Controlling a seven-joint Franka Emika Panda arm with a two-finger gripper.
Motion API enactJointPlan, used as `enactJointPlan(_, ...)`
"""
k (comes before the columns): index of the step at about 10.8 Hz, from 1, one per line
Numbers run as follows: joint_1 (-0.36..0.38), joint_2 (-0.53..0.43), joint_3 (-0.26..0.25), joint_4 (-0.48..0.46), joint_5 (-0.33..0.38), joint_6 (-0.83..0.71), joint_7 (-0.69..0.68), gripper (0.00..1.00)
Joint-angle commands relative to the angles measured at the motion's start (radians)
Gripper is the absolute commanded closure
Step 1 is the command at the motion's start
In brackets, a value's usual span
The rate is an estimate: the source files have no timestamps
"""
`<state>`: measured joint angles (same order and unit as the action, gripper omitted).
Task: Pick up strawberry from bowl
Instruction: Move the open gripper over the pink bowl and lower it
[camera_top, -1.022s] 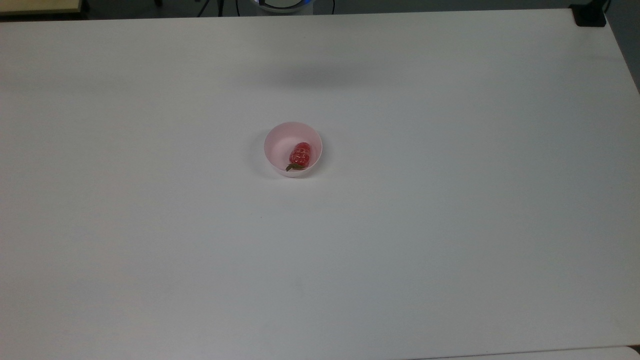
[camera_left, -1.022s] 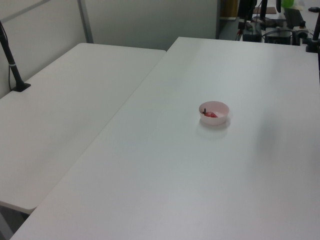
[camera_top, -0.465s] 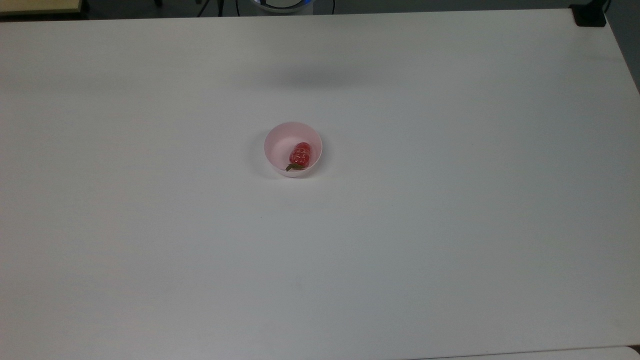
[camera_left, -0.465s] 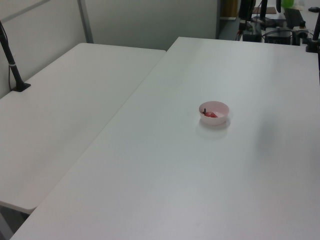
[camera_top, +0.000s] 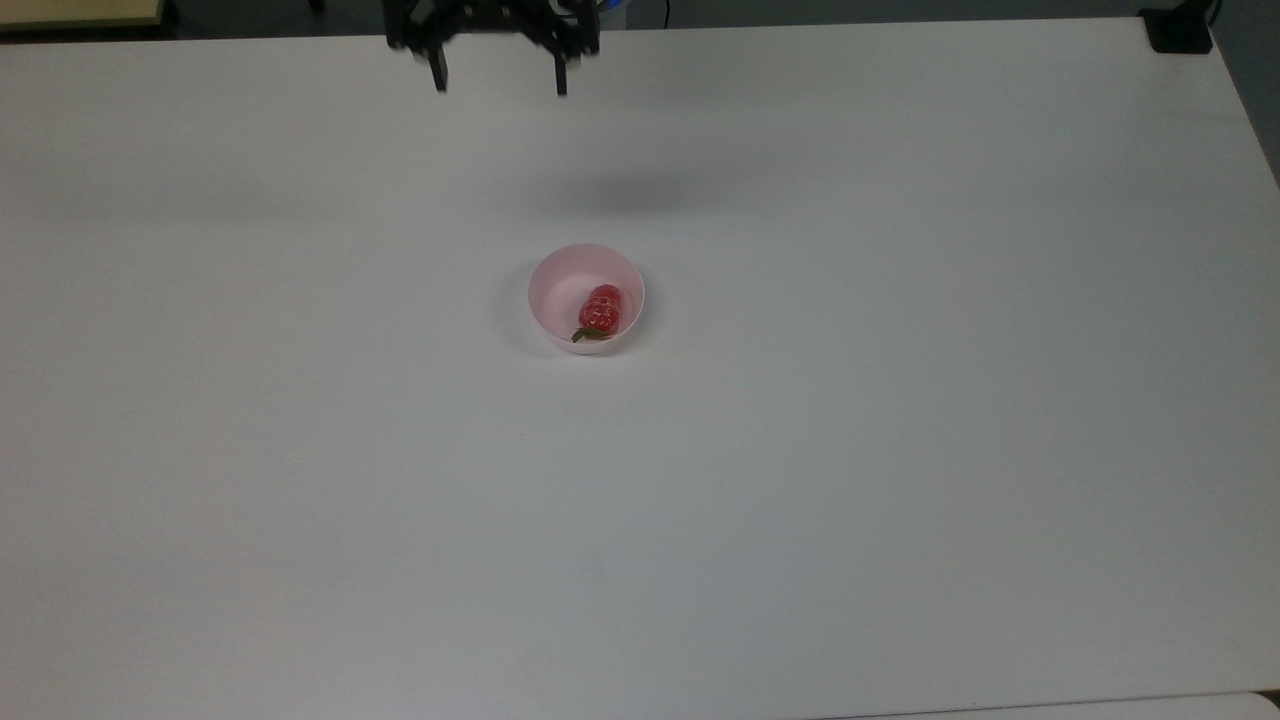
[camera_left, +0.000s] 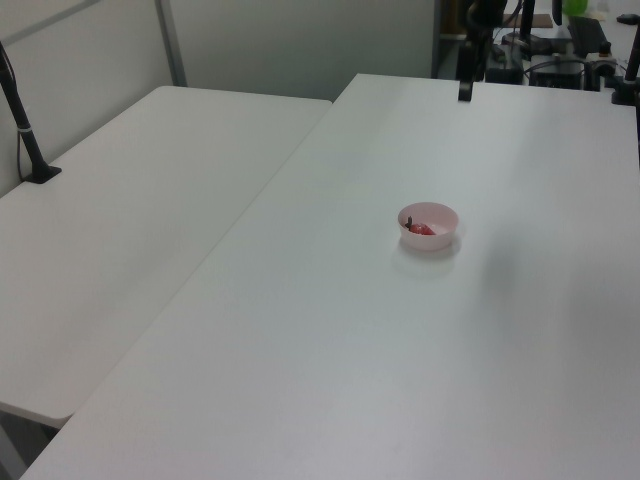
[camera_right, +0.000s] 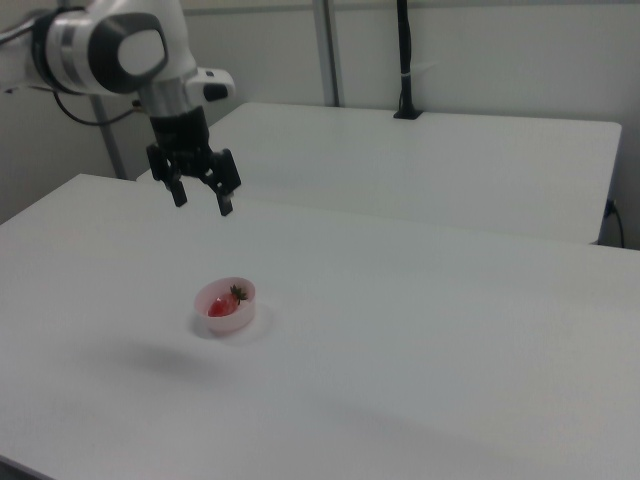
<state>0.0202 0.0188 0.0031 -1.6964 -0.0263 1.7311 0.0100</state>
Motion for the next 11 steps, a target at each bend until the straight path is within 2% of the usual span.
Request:
enactJointPlan(1,0.018,0.087,-0.002,-0.009,-0.009,0.022,0.039,0.05)
enactJointPlan(4,0.049,0.171,0.014,-0.034,-0.024,0.074,0.160,0.04)
enactJointPlan(6,0.047,0.217,0.015,-0.034,-0.003,0.105,0.180,0.21)
enactJointPlan(7,0.047,0.239,0.015,-0.034,0.002,0.128,0.203,0.33)
enactJointPlan(8,0.049,0.262,0.015,-0.034,0.008,0.168,0.231,0.38)
enactJointPlan(10,0.037,0.308,0.043,-0.034,0.028,0.240,0.258,0.34)
enactJointPlan(11,0.037,0.329,0.046,-0.035,0.032,0.292,0.268,0.28)
